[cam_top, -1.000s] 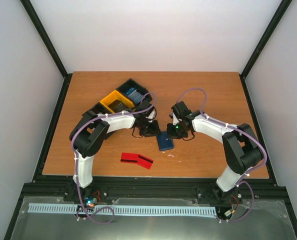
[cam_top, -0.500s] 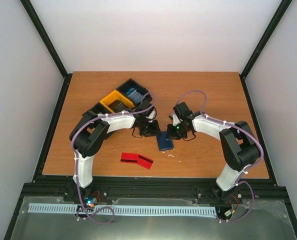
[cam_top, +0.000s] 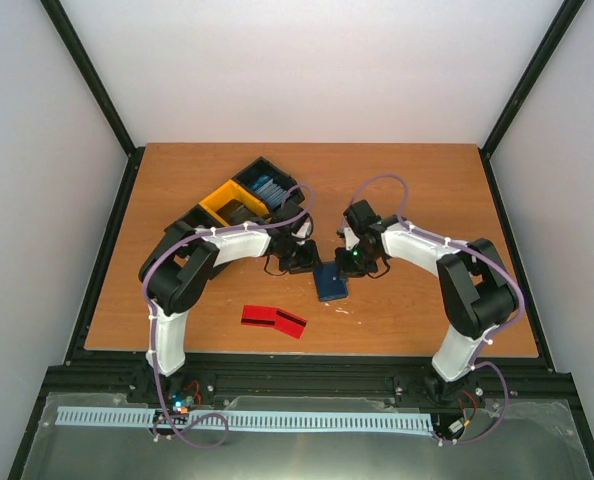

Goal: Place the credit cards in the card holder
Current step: Close the card holder at the center of the board.

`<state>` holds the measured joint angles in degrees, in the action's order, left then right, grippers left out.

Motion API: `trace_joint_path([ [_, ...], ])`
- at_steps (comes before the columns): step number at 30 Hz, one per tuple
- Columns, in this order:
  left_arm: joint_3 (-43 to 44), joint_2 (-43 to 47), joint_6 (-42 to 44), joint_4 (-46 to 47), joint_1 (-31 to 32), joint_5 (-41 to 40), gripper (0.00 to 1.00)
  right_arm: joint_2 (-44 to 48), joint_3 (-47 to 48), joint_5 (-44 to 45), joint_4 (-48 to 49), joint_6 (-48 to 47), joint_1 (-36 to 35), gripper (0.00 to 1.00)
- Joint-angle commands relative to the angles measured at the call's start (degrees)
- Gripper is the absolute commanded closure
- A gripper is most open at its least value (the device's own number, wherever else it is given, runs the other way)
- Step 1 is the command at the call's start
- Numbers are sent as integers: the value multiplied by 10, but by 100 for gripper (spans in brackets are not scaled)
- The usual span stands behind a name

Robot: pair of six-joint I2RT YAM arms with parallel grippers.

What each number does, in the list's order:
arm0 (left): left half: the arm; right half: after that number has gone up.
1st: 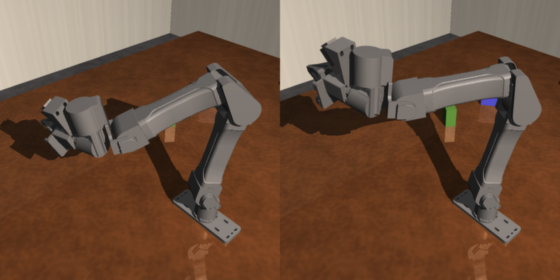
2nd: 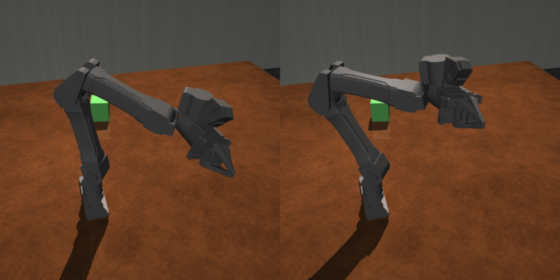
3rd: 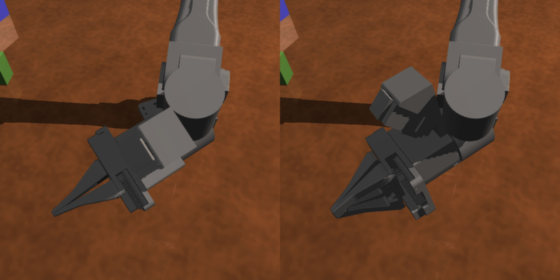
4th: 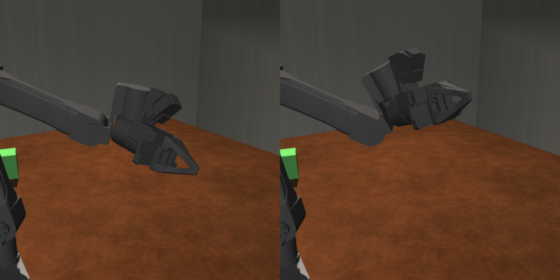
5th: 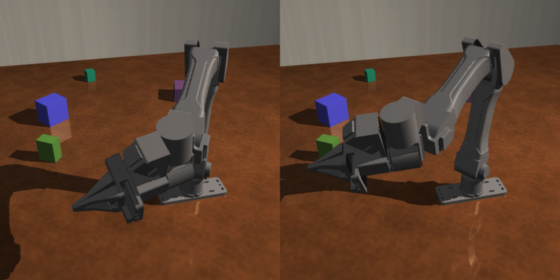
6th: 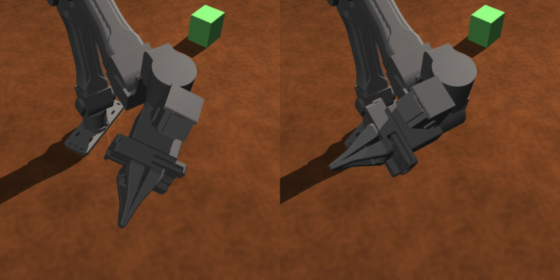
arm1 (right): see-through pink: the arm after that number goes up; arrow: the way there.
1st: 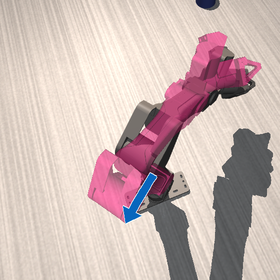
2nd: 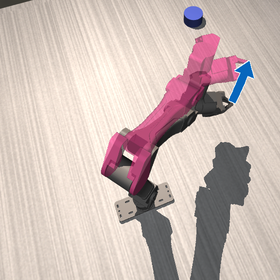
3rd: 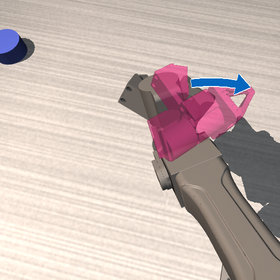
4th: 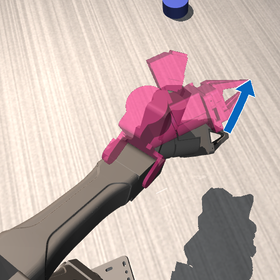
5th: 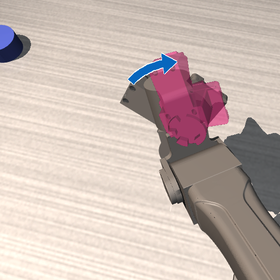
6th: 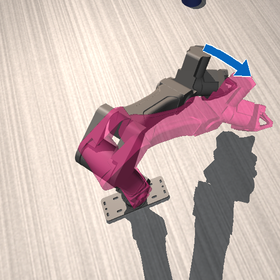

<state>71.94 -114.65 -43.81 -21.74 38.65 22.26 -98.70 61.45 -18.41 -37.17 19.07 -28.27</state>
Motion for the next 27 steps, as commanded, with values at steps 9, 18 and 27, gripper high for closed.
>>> trace_joint_path([
  [9,-35,-61,14,-54,3,-73,66,-38,19,1,-13,-21,-24,97],
  [18,-32,-64,14,-53,4,-71,66,-46,24,-9,-12,-23,-33,96],
  [27,-34,-64,14,-52,3,-69,67,-48,28,-15,-11,-21,-37,82],
])
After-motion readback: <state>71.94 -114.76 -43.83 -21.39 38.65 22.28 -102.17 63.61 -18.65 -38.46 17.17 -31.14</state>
